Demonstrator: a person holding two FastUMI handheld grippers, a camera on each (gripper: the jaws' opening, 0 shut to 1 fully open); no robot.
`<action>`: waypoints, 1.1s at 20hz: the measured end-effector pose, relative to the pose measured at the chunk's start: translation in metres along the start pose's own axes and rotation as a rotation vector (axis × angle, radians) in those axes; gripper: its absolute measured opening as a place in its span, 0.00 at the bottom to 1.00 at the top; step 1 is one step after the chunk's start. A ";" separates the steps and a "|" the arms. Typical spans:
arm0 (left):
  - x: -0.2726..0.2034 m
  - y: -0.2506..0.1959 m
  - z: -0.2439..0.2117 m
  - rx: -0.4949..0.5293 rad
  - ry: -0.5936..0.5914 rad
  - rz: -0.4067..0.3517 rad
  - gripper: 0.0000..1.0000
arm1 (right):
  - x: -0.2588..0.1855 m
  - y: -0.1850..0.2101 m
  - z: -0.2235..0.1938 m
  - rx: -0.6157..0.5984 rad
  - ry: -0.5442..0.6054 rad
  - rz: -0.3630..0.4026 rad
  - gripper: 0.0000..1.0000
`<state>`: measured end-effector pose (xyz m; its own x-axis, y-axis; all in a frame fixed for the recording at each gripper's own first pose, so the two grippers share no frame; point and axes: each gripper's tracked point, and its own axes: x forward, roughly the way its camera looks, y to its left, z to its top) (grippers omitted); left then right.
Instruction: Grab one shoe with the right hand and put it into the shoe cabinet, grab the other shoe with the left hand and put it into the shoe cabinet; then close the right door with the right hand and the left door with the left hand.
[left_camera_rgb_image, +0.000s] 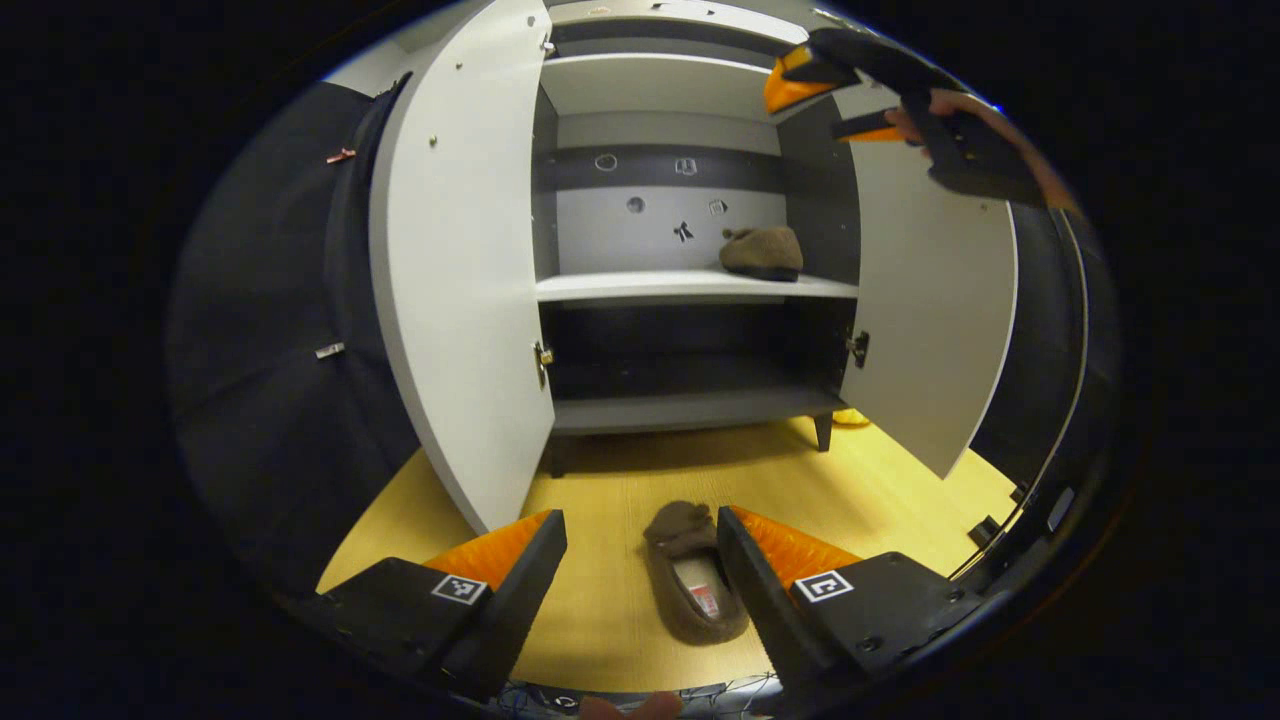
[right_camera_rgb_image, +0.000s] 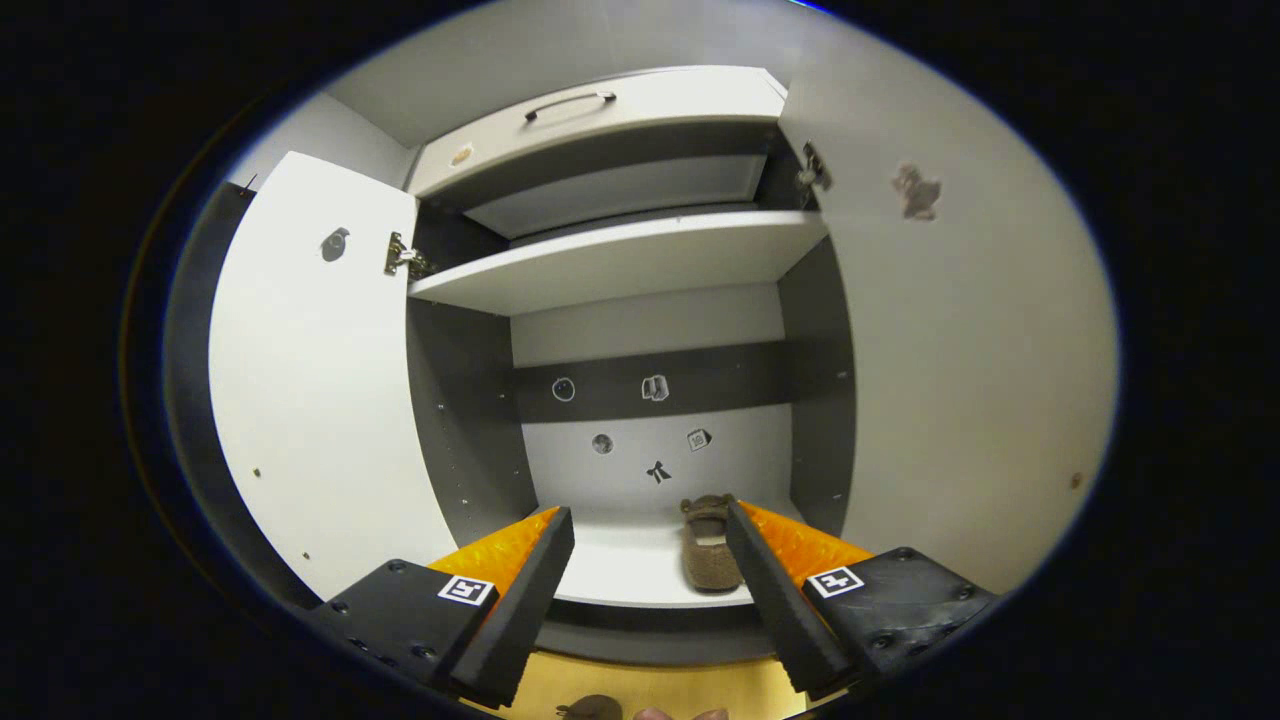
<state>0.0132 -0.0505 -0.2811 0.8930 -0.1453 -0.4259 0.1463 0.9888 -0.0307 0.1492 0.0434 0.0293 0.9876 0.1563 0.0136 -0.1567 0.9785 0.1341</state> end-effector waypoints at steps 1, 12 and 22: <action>0.011 -0.001 -0.014 0.000 0.022 -0.010 0.96 | -0.015 -0.003 0.007 -0.003 -0.012 -0.014 0.98; 0.125 -0.011 -0.111 -0.022 0.209 -0.060 0.76 | -0.110 -0.055 -0.002 -0.039 0.023 -0.080 0.98; 0.192 -0.006 -0.110 0.010 0.195 -0.013 0.39 | -0.131 -0.078 -0.003 -0.084 0.052 -0.119 0.98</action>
<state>0.1368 -0.0807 -0.4619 0.7917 -0.1478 -0.5927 0.1628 0.9862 -0.0285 0.0320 -0.0529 0.0143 0.9978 0.0435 -0.0491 -0.0412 0.9980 0.0479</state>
